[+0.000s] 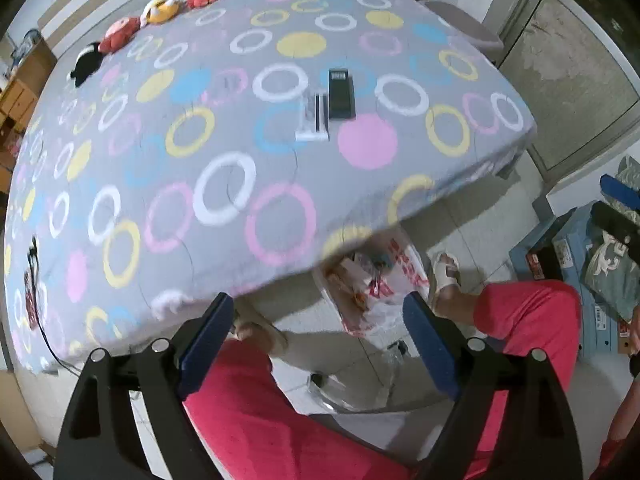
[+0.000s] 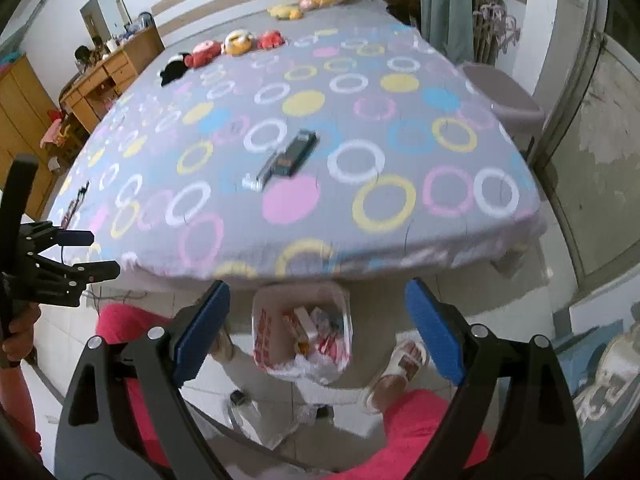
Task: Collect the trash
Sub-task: 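Raise both tools back over the dark green box and white packet on the bed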
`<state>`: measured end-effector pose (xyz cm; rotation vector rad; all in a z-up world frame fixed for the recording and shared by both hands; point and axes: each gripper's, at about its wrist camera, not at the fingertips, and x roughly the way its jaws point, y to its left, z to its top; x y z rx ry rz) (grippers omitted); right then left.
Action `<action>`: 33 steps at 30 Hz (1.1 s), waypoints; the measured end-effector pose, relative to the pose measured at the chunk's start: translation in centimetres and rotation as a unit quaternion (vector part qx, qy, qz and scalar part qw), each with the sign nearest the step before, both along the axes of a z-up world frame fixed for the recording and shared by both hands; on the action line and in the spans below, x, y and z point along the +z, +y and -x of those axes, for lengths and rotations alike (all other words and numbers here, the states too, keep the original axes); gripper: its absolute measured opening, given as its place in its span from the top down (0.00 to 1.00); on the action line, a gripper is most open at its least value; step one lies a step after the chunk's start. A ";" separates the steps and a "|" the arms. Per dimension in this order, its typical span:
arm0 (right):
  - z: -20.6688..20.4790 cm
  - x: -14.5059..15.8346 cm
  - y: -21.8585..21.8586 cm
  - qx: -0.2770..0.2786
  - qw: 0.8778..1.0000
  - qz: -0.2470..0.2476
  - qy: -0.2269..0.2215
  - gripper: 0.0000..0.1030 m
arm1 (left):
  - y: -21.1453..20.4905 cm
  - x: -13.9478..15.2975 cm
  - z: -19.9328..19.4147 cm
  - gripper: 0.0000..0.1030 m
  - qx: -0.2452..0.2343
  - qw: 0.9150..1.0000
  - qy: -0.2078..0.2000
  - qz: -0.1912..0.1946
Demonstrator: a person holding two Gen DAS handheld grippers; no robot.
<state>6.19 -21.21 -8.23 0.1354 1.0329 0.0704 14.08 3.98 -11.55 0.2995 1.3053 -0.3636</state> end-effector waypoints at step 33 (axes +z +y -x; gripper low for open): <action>-28.2 -5.1 1.5 0.039 0.996 -0.037 0.071 0.15 | -7.8 -9.6 -19.2 0.18 -0.058 0.997 0.032 -0.042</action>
